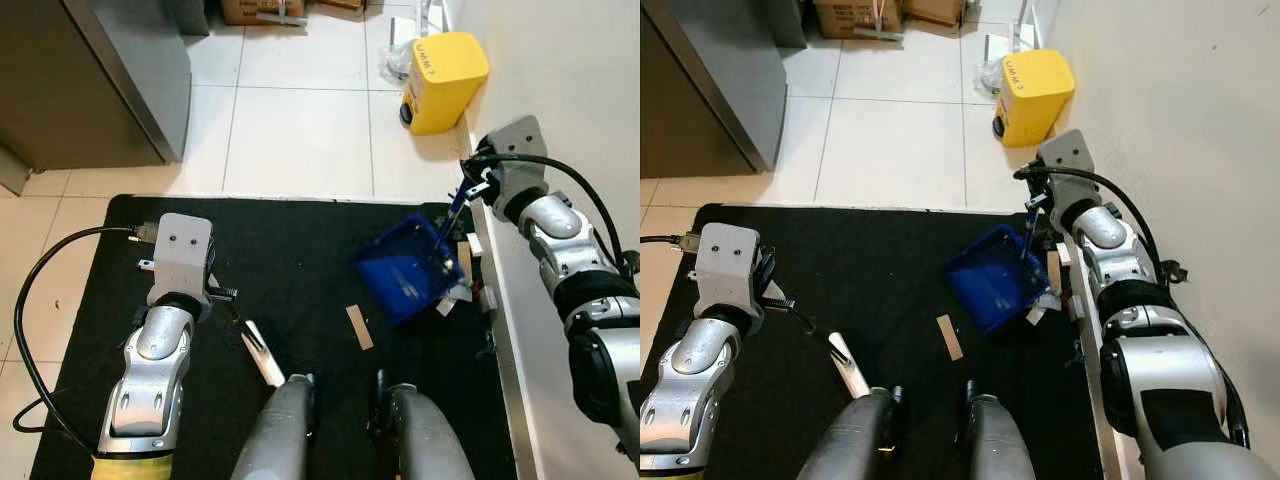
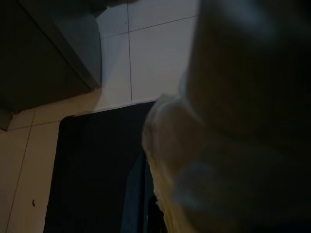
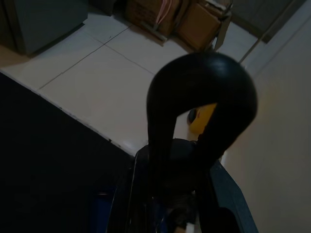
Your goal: Sweep floor
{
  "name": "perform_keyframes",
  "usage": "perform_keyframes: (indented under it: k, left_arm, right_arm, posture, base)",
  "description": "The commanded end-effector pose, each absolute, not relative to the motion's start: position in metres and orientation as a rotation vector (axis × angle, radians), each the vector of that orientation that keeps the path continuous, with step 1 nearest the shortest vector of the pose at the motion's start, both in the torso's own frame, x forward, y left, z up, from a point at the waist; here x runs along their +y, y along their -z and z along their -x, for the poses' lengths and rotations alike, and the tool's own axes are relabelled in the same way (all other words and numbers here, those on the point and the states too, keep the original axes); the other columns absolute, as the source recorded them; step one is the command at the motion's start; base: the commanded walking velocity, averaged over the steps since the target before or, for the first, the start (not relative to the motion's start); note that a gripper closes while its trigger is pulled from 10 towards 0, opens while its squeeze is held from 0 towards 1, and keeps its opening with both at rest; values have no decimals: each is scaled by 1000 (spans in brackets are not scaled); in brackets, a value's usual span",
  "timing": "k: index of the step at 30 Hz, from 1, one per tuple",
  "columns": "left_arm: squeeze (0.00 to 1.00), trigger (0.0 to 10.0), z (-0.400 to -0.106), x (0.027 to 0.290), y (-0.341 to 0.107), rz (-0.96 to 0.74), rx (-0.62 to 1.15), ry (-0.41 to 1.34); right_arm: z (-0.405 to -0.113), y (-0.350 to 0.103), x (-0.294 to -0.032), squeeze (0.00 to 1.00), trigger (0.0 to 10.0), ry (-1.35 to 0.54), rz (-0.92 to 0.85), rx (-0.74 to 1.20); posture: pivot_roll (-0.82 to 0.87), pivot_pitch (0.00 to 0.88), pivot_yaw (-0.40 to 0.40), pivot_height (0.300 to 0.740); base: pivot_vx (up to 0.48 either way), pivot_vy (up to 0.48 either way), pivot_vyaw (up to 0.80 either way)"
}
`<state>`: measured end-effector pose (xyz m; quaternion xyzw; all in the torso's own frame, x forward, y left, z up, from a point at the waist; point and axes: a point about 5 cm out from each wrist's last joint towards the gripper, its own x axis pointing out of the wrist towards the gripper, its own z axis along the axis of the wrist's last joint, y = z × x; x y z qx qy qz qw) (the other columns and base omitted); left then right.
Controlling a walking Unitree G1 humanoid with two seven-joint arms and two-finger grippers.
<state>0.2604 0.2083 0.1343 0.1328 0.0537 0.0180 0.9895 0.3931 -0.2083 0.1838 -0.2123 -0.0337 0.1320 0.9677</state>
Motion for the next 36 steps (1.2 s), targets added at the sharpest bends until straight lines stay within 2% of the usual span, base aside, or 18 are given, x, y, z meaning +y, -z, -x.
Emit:
perform_keyframes:
  k: [1, 11, 18, 27, 36]
  left_arm:
    - [0, 10000, -259, 208, -132, -276, 111, -37]
    - [0, 10000, -259, 207, -130, -271, 111, -38]
    - [0, 10000, -264, 210, -133, -278, 99, -59]
    - [0, 10000, -277, 222, -138, -302, 63, -80]
    - [0, 10000, -291, 224, -121, -300, 86, -16]
  right_arm:
    - [-393, -186, -211, 0, 10000, -263, 455, -69]
    - [-390, -173, -219, 0, 10000, -260, 489, 16]
    - [-387, -168, -234, 0, 10000, -222, 508, 73]
    - [-381, -148, -242, 0, 10000, -138, 376, 154]
    - [-374, -128, -239, 0, 10000, -140, 346, 249]
  posture:
    - [166, 240, -26, 740]
    - [154, 233, -37, 740]
    - [142, 235, -38, 740]
    - [130, 248, -40, 740]
    - [102, 252, -52, 740]
  base:
    - [0, 0, 0]
    - [0, 0, 0]
    - [0, 0, 0]
    - [0, 0, 0]
    - [0, 0, 0]
